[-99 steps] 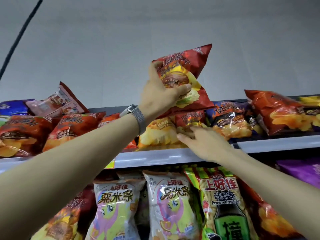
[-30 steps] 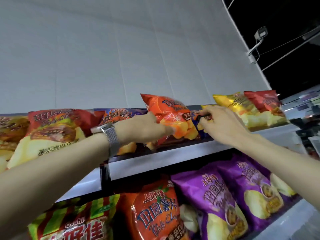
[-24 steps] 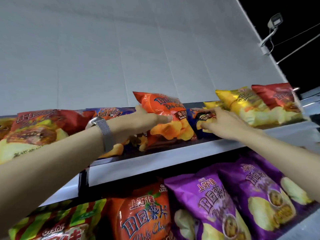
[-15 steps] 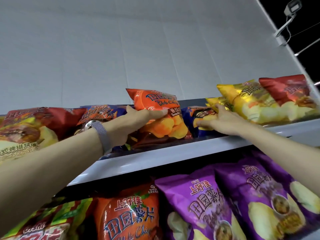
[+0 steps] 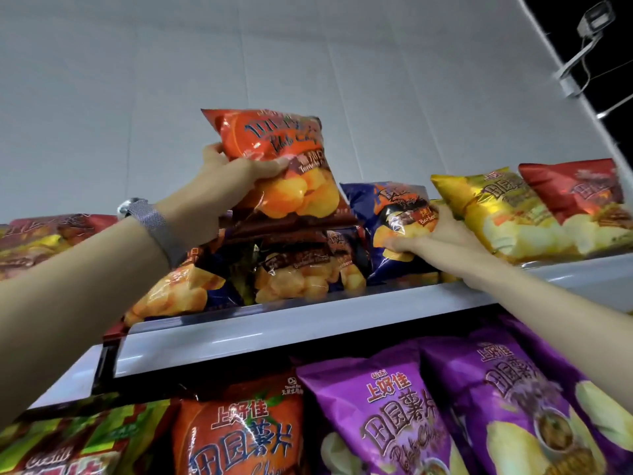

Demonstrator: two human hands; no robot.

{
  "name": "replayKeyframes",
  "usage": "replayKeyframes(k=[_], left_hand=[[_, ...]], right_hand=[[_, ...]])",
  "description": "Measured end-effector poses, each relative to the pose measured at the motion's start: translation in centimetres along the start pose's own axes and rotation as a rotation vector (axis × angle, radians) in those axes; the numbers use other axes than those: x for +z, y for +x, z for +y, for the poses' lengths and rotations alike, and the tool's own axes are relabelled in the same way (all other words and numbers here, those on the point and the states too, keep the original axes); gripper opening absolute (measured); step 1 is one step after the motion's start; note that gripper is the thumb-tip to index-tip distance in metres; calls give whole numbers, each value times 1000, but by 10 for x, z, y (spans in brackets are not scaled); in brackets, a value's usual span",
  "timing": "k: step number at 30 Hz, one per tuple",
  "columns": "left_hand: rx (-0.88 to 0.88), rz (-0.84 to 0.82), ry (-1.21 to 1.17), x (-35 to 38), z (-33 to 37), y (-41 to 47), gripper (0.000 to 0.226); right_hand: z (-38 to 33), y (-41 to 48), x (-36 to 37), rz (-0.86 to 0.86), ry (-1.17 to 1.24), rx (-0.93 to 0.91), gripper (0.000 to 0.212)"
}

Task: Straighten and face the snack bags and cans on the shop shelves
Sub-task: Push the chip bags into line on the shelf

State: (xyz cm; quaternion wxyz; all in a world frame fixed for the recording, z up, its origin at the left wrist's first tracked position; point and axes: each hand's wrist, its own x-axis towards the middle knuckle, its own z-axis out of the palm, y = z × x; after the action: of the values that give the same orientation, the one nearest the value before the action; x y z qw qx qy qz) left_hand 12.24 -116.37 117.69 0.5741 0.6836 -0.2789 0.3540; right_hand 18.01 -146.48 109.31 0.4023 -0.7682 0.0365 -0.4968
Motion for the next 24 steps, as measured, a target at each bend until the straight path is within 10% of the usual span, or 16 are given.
replayKeyframes(k=[8, 24], left_hand=[[178, 139, -192, -43, 25, 2, 102], [353, -149, -217, -4, 6, -33, 114]], right_hand=[[-47, -51, 32, 34, 66, -119, 134], [-98, -131, 73, -114, -251, -165, 125]])
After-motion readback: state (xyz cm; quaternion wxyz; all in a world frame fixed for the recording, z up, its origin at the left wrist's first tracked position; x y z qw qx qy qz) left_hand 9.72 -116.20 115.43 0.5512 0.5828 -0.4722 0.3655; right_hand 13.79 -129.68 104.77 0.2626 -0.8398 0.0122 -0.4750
